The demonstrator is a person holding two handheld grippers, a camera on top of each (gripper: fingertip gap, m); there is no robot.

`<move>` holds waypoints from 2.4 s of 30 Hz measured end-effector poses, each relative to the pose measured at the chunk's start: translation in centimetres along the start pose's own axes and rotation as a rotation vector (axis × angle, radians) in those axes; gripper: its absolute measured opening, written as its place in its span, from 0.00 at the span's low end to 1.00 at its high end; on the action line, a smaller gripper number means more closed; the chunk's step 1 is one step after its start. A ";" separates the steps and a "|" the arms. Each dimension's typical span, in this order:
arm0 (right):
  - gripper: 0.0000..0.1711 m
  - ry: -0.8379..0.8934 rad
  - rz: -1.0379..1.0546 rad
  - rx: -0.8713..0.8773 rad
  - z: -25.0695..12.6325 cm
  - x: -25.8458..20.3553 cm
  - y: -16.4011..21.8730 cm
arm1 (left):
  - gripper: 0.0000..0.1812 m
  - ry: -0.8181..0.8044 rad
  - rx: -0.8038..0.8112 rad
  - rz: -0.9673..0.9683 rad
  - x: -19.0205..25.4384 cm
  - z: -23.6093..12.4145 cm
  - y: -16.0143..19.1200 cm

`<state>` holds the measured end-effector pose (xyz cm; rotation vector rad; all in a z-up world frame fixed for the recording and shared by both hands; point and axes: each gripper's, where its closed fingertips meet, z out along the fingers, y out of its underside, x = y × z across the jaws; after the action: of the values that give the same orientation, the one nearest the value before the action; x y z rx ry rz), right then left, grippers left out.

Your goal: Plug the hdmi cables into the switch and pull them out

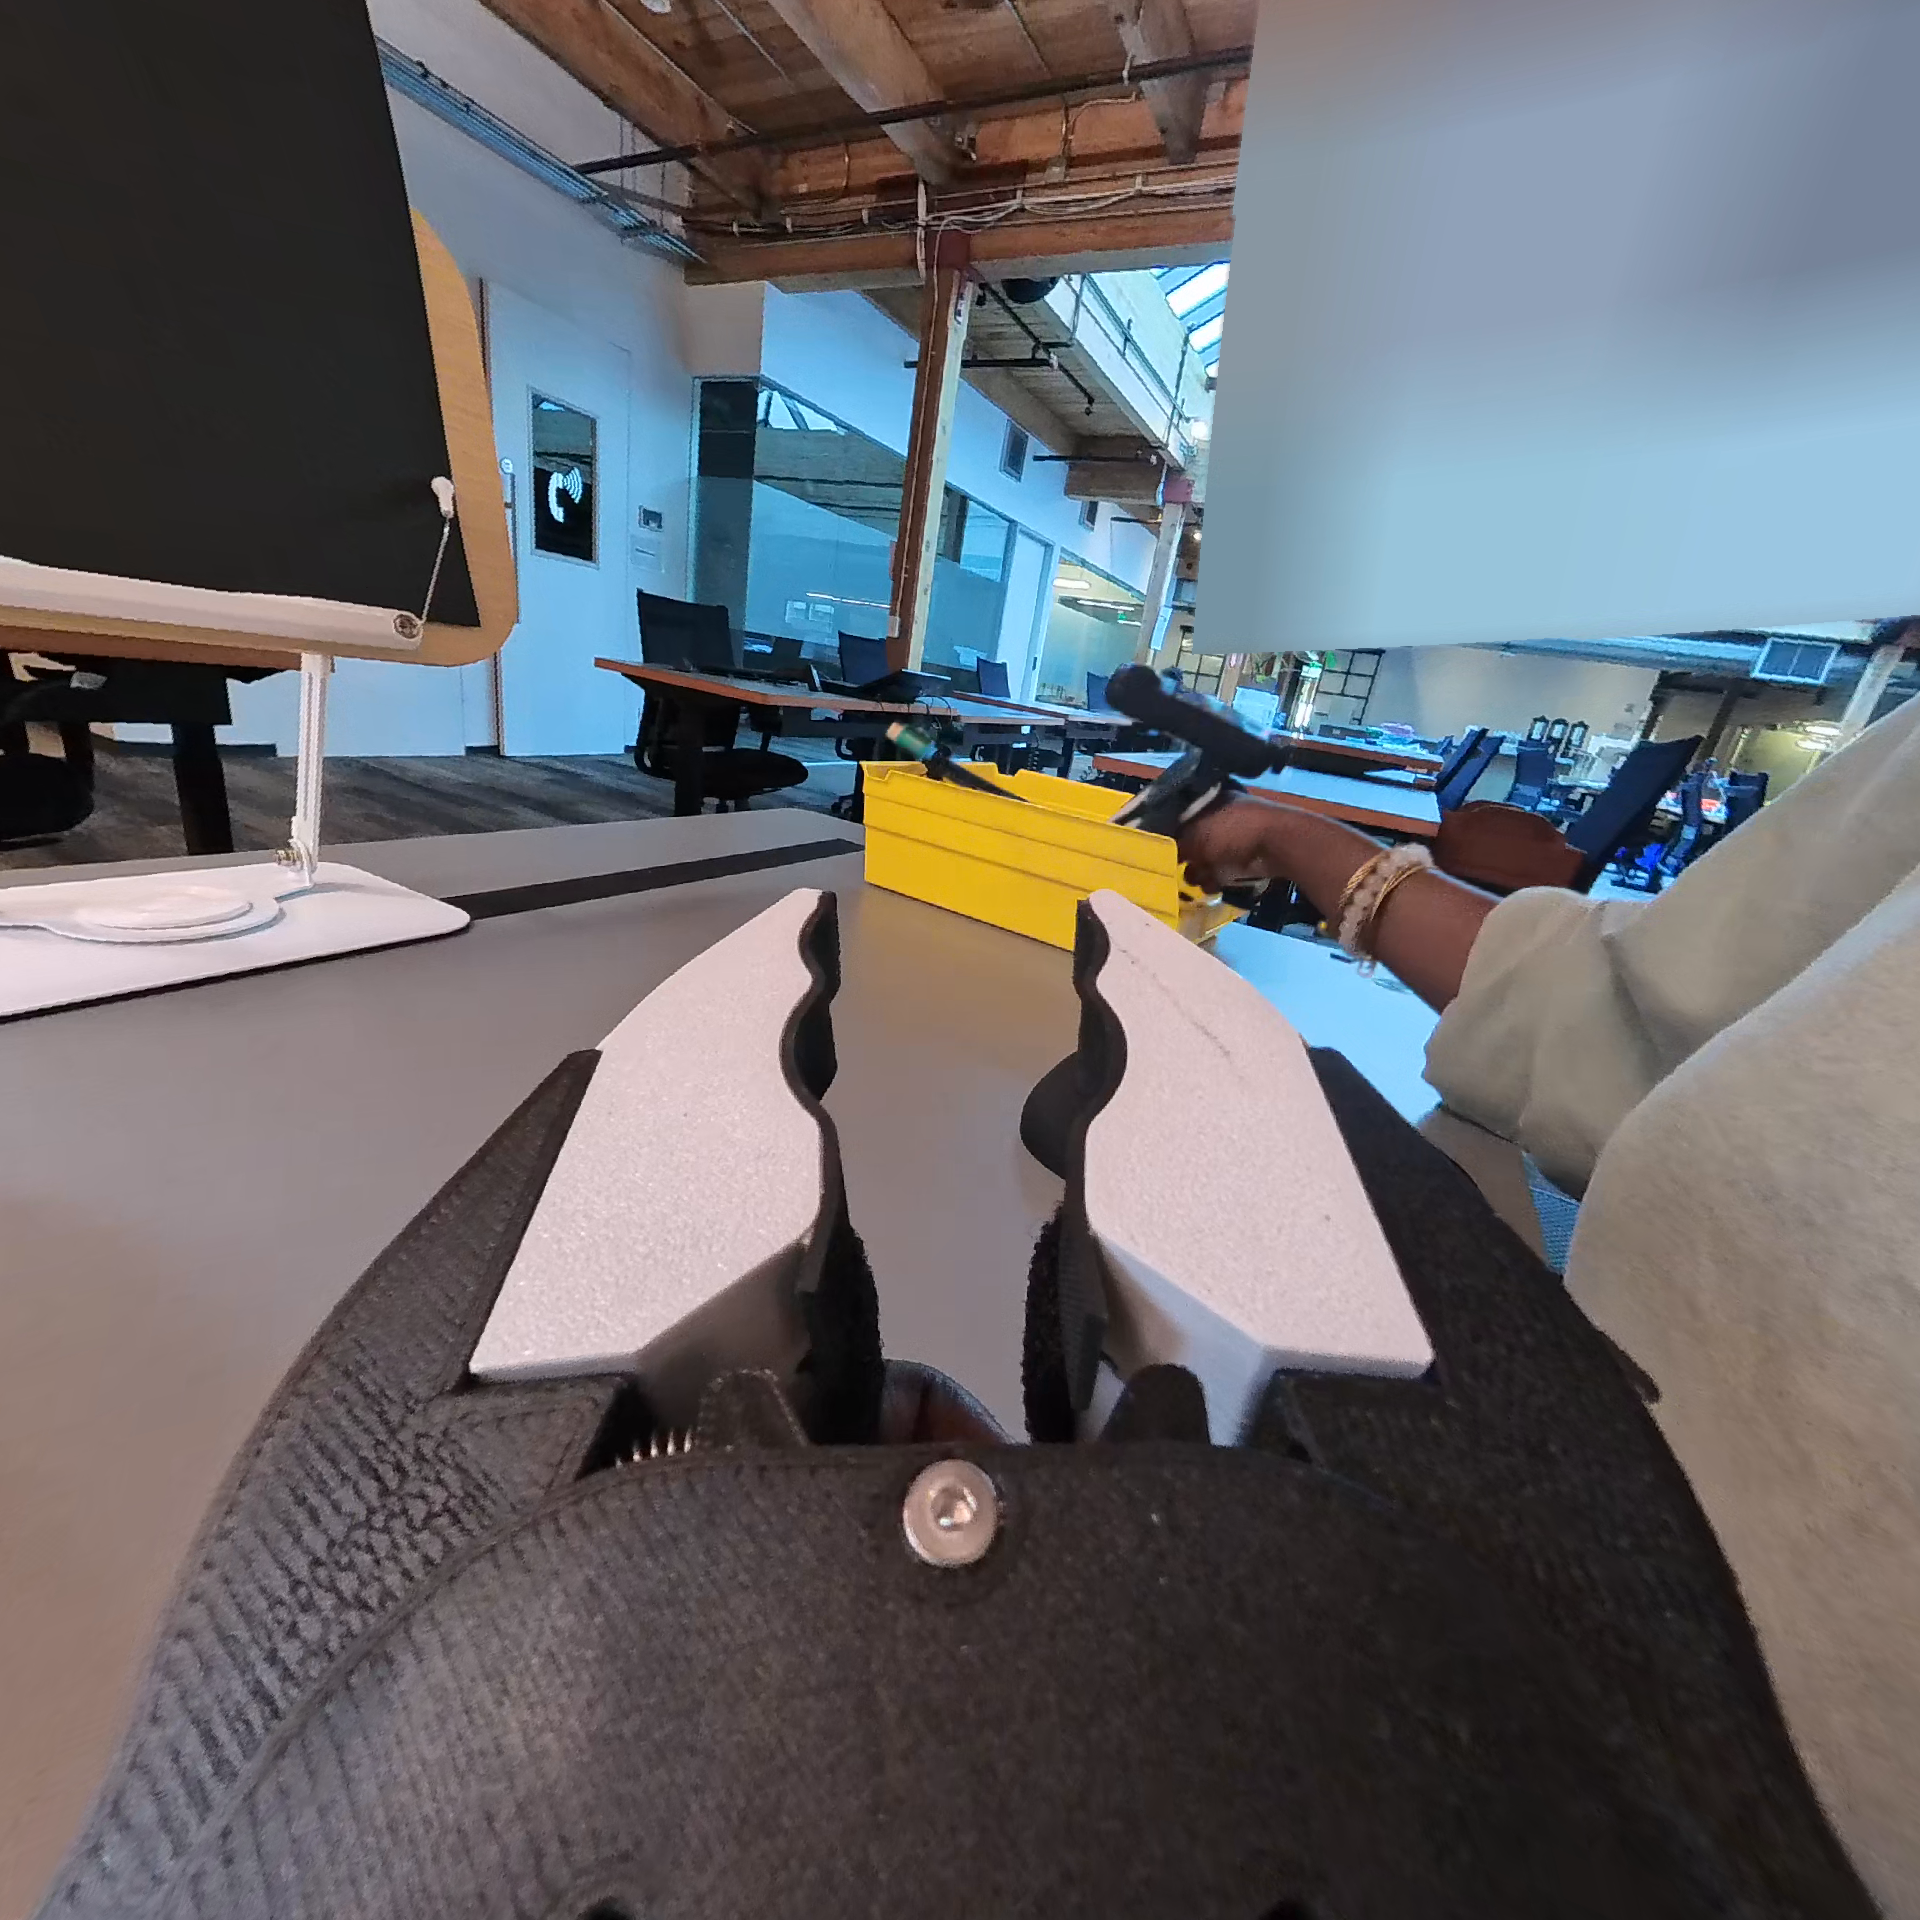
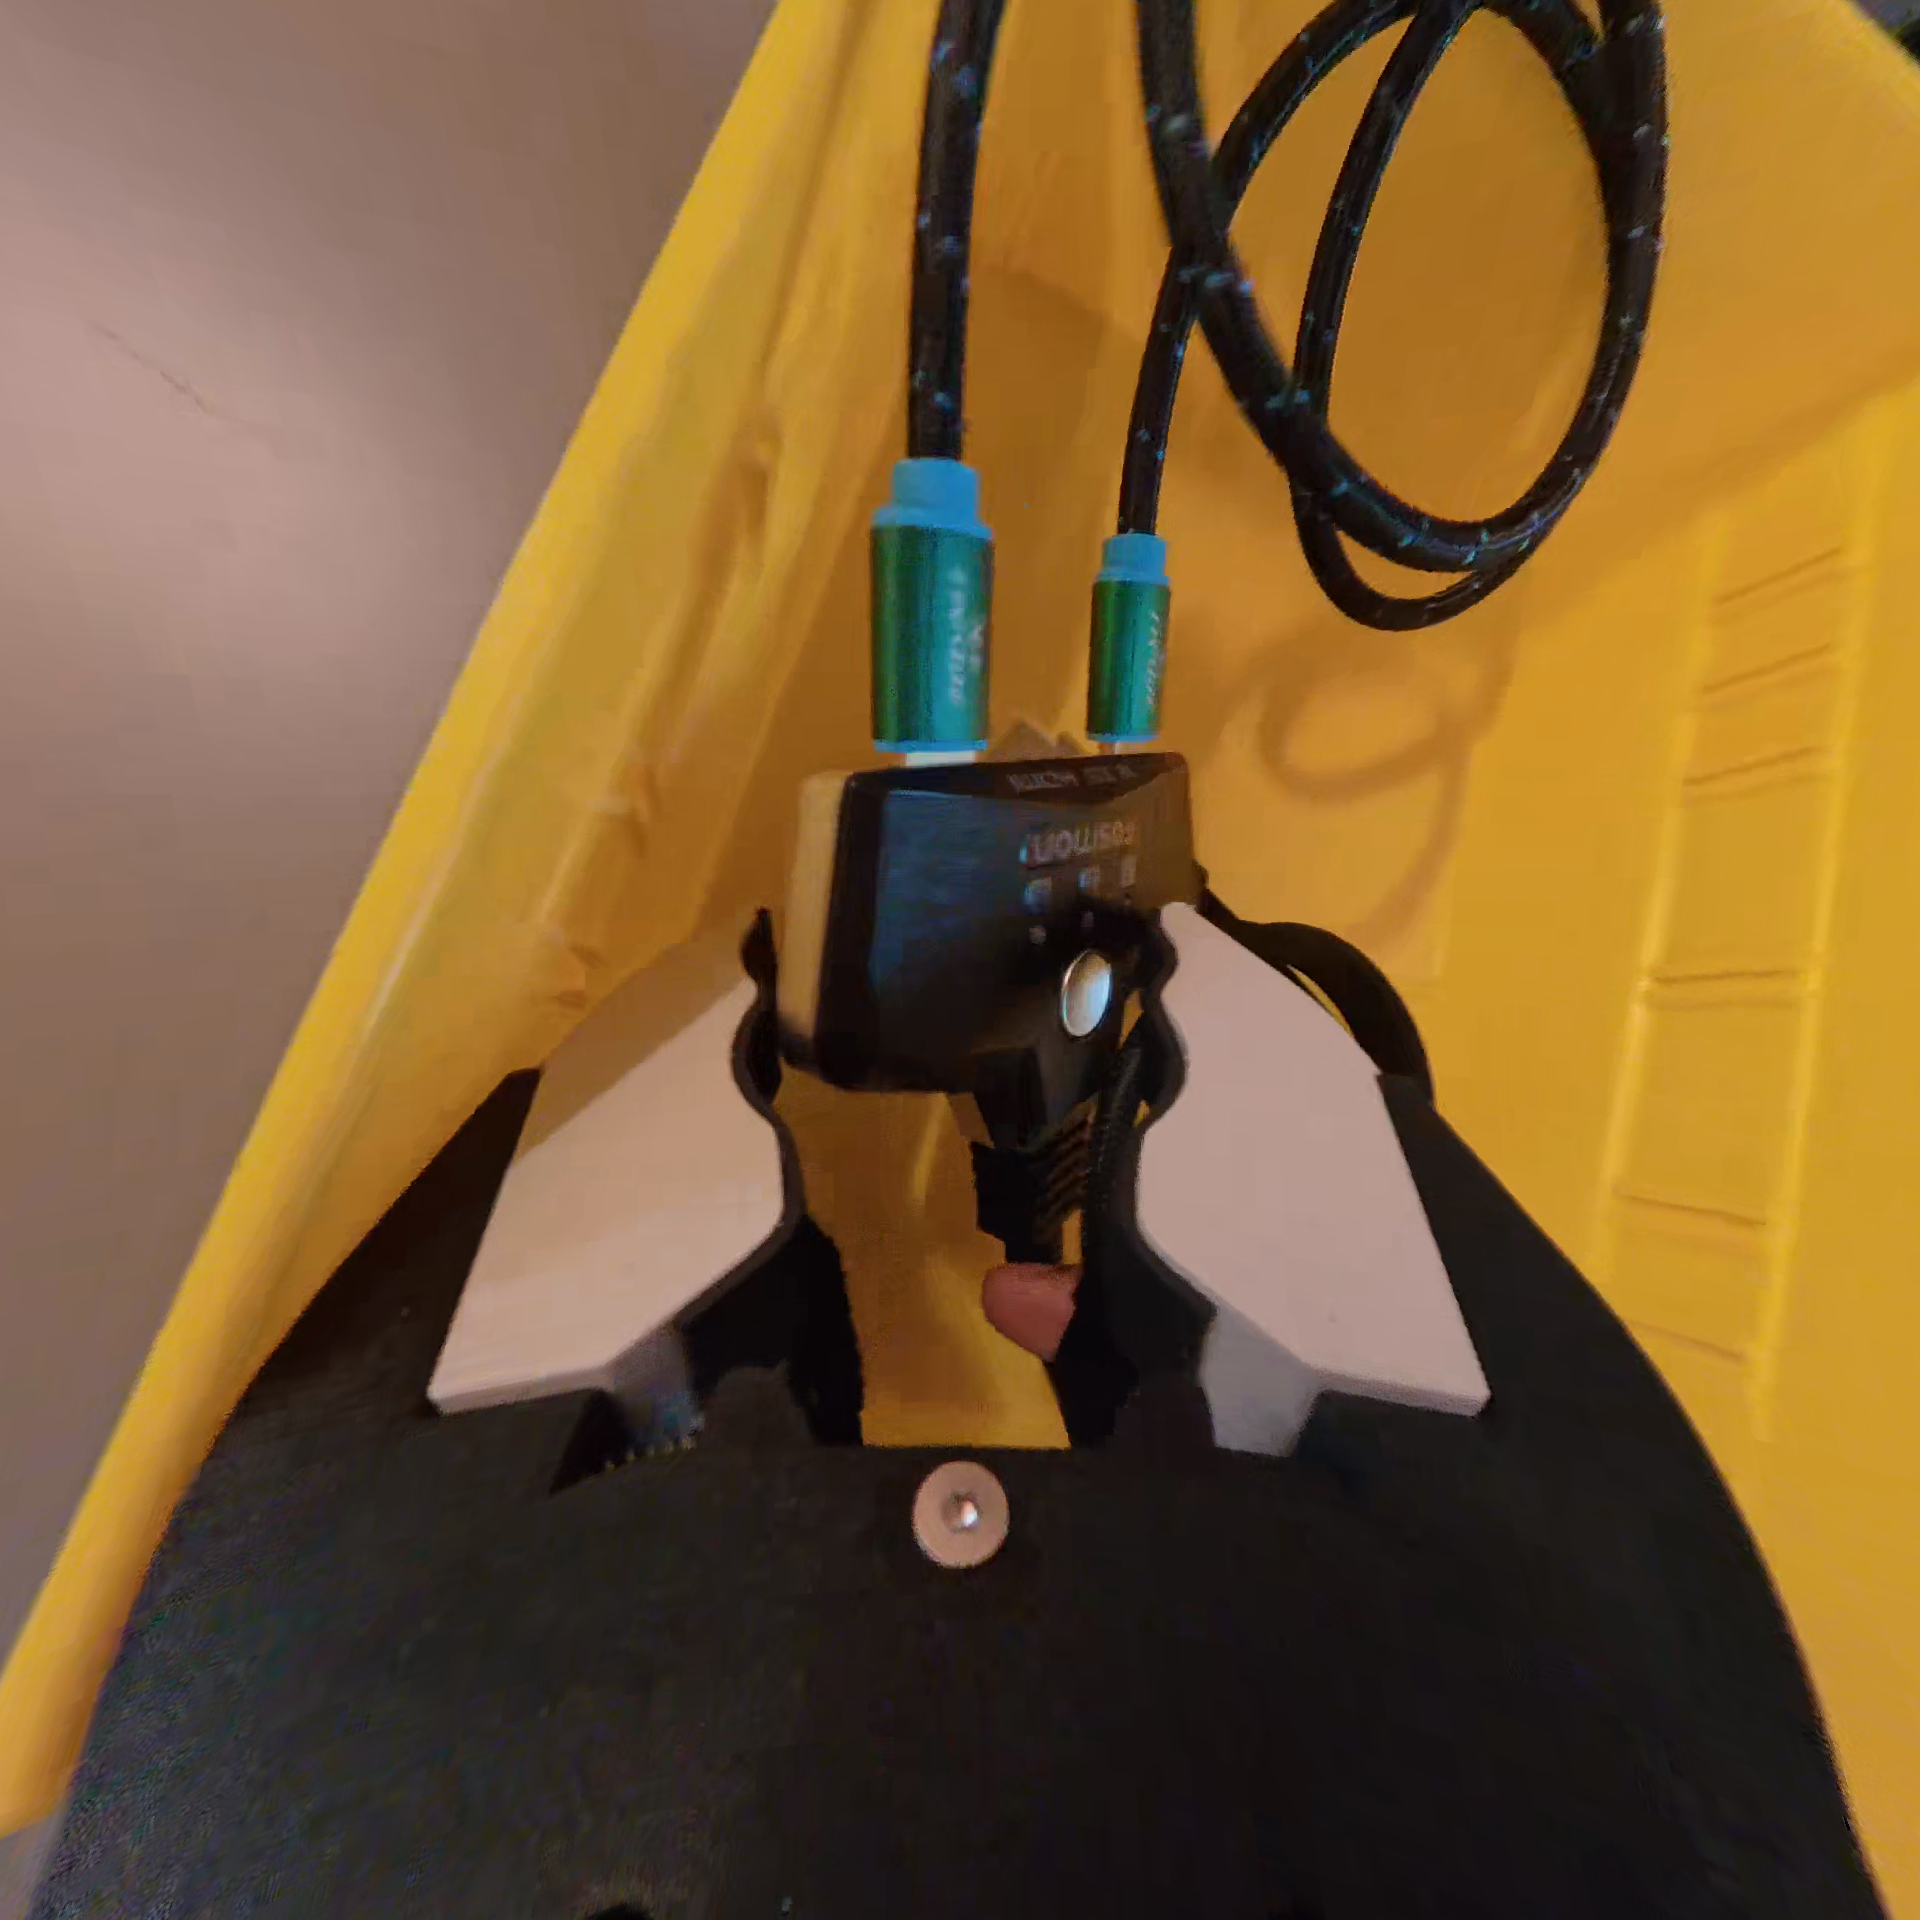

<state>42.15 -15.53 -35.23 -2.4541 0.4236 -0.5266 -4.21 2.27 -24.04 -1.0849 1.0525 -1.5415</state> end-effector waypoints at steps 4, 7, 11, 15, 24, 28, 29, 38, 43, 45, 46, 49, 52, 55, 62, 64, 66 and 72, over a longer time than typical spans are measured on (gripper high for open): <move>0.40 -0.107 0.139 0.181 -3.1 -0.2 -2.3 | 0.24 -0.001 -0.002 0.013 0.1 0.0 0.0; 0.29 -0.082 0.224 0.364 -6.6 1.4 -4.2 | 0.24 0.001 -0.007 0.015 0.2 0.0 0.1; 0.18 0.035 0.284 0.644 -12.2 3.1 -7.1 | 0.24 0.005 -0.019 0.020 0.3 0.1 0.2; 0.19 0.115 0.232 1.049 -20.0 1.1 -11.3 | 0.24 0.000 -0.029 0.031 0.3 0.3 0.3; 0.28 -0.231 0.120 1.323 -25.6 -15.6 -16.8 | 0.24 0.000 -0.038 0.041 0.4 0.5 0.4; 0.30 -0.504 0.084 1.155 -19.8 -25.2 -16.2 | 0.24 0.003 -0.027 0.044 0.6 0.3 0.0; 0.30 -0.546 0.067 1.109 -18.3 -27.1 -15.8 | 0.24 0.010 -0.025 0.040 0.8 0.2 -0.2; 0.33 -0.682 -0.094 0.866 -11.6 -34.0 -13.0 | 0.24 -0.106 -0.164 0.230 -4.1 -4.5 -7.6; 0.31 -0.707 -0.066 0.870 -11.6 -33.8 -13.0 | 0.30 -0.306 -0.399 0.313 -16.5 -7.5 -11.8; 0.30 -0.711 -0.067 0.881 -11.8 -33.8 -13.0 | 0.31 -0.395 -0.528 0.338 -22.5 -8.2 -12.2; 0.29 -0.711 -0.069 0.886 -11.9 -33.8 -12.9 | 0.31 -0.432 -0.585 0.340 -25.3 -8.3 -12.3; 0.28 -0.715 -0.080 0.902 -12.1 -33.9 -12.8 | 0.32 -0.492 -0.811 0.355 -31.9 -8.3 -11.2; 0.27 -0.723 -0.083 0.907 -12.3 -33.9 -12.8 | 0.32 -0.478 -1.131 0.319 -36.5 -9.0 -7.5; 0.27 -0.730 -0.074 0.912 -12.4 -33.8 -12.8 | 0.32 -0.479 -1.394 0.225 -38.9 -9.8 -3.9; 0.25 -0.740 -0.047 0.934 -12.6 -33.4 -12.9 | 0.23 -0.545 -1.936 0.288 -41.7 -14.4 0.7; 0.25 -0.742 -0.045 0.937 -12.7 -33.4 -12.9 | 0.15 -0.550 -1.932 0.327 -42.1 -14.4 0.8; 0.25 -0.744 -0.043 0.940 -12.7 -33.4 -12.9 | 0.10 -0.504 -1.864 0.238 -40.9 -13.9 1.0; 0.24 -0.751 -0.039 0.936 -12.6 -33.4 -12.9 | 0.08 -0.577 -1.537 0.260 -38.6 -13.0 -4.6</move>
<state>9.57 2.17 -27.05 -1.5680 -0.1706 0.1934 -11.42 42.35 -28.60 -2.0500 1.8181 0.1050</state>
